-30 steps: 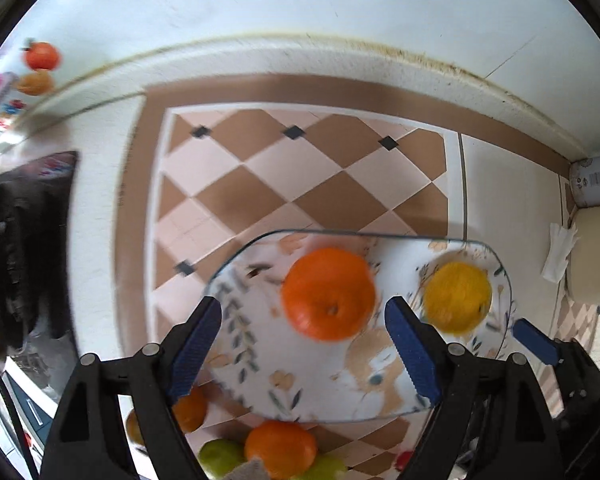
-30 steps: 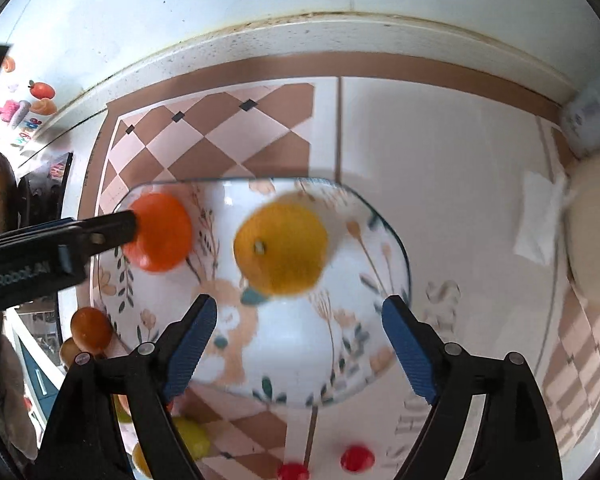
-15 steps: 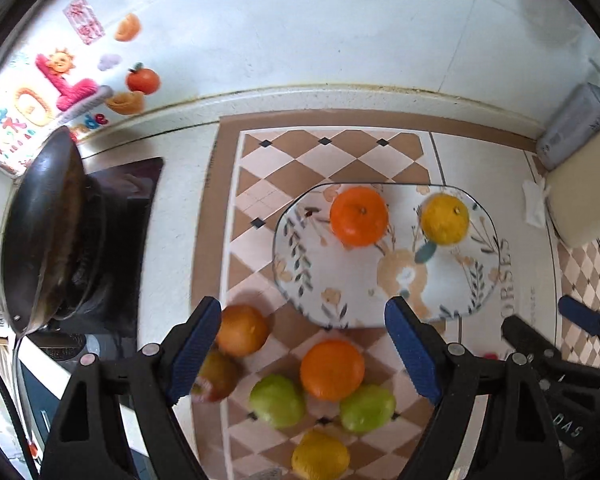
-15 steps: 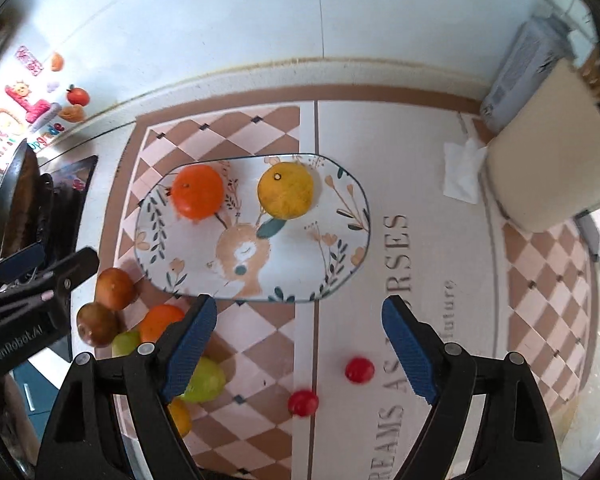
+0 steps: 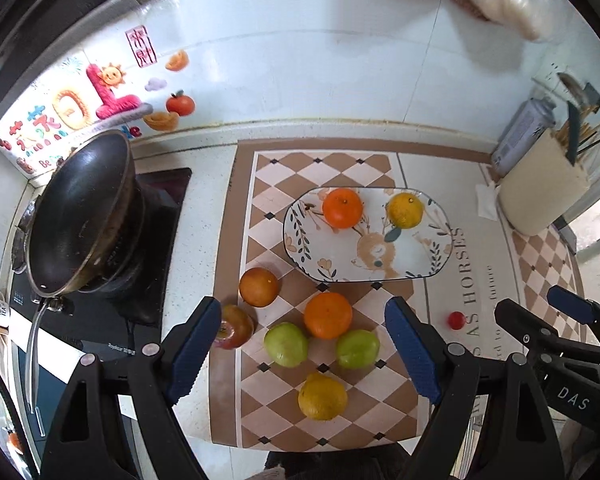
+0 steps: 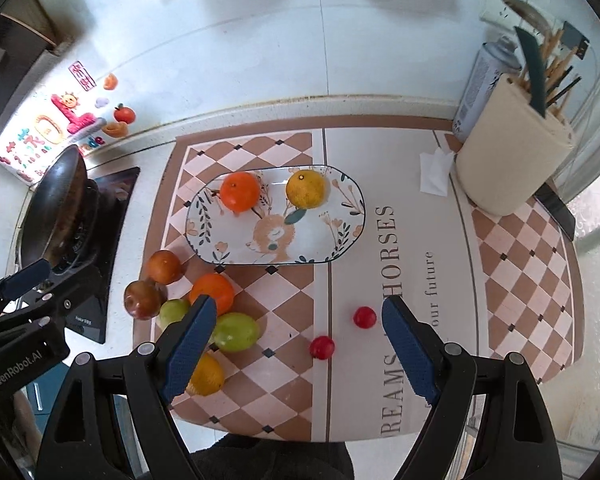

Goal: Organize fruits
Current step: 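Lift both tools away from the plate, then grasp a green apple with the right tool while the left tool grasps a yellow lemon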

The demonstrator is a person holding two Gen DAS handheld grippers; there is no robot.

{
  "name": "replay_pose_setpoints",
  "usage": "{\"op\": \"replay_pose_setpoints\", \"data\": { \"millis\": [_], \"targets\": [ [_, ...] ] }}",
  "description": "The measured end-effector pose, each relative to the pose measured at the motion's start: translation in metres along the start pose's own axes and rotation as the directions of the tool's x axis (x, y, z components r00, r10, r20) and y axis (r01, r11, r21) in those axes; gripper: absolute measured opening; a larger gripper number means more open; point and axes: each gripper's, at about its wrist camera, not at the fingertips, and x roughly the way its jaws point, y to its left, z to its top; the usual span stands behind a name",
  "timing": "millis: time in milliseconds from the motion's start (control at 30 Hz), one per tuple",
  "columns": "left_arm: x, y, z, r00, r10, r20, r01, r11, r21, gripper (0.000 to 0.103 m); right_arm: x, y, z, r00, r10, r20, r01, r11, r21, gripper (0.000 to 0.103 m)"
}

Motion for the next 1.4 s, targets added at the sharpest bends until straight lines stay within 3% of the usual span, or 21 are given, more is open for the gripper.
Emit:
{"op": "replay_pose_setpoints", "data": {
  "millis": [400, 567, 600, 633, 767, 933, 1067, 1167, 1300, 1400],
  "targets": [
    [-0.047, -0.005, -0.019, 0.998, -0.041, 0.057, 0.042, 0.999, 0.0, 0.084, -0.05, -0.003, -0.02, 0.998, 0.009, 0.063, -0.009, 1.0, 0.006, 0.087],
    [-0.045, -0.006, -0.023, 0.998, -0.032, 0.056, 0.032, 0.999, 0.003, 0.087, -0.042, -0.007, -0.024, 0.998, 0.059, 0.036, -0.061, 0.997, 0.041, 0.087],
    [-0.04, -0.005, -0.023, 0.999, -0.015, 0.047, 0.016, 1.0, 0.0, 0.097, -0.035, -0.007, -0.026, 0.997, 0.074, 0.021, -0.074, 0.996, 0.043, 0.087],
    [-0.035, -0.002, -0.025, 0.999, -0.004, 0.038, 0.004, 1.0, -0.004, 0.101, -0.028, -0.007, -0.027, 0.996, 0.087, 0.01, -0.087, 0.995, 0.043, 0.087],
    [0.001, 0.016, -0.039, 0.994, 0.104, -0.02, -0.104, 0.994, -0.033, 0.102, 0.037, 0.001, -0.04, 0.976, 0.184, -0.112, -0.178, 0.982, 0.059, 0.087],
    [0.065, 0.049, -0.069, 0.965, 0.192, -0.176, -0.211, 0.972, -0.1, 0.102, 0.127, 0.021, -0.052, 0.929, 0.255, -0.266, -0.24, 0.967, 0.088, 0.087],
    [0.103, 0.069, -0.092, 0.941, 0.143, -0.307, -0.207, 0.96, -0.186, 0.102, 0.18, 0.035, -0.052, 0.906, 0.256, -0.338, -0.238, 0.967, 0.095, 0.085],
    [0.117, 0.073, -0.105, 0.927, 0.113, -0.358, -0.201, 0.954, -0.222, 0.102, 0.207, 0.048, -0.051, 0.889, 0.255, -0.379, -0.243, 0.967, 0.081, 0.082],
    [0.127, 0.071, -0.112, 0.915, 0.089, -0.394, -0.194, 0.953, -0.233, 0.102, 0.237, 0.059, -0.052, 0.865, 0.236, -0.442, -0.233, 0.97, 0.062, 0.067],
    [0.13, 0.067, -0.113, 0.911, 0.069, -0.407, -0.176, 0.957, -0.232, 0.102, 0.243, 0.06, -0.054, 0.868, 0.229, -0.441, -0.234, 0.971, 0.044, 0.065]
  ]
}}
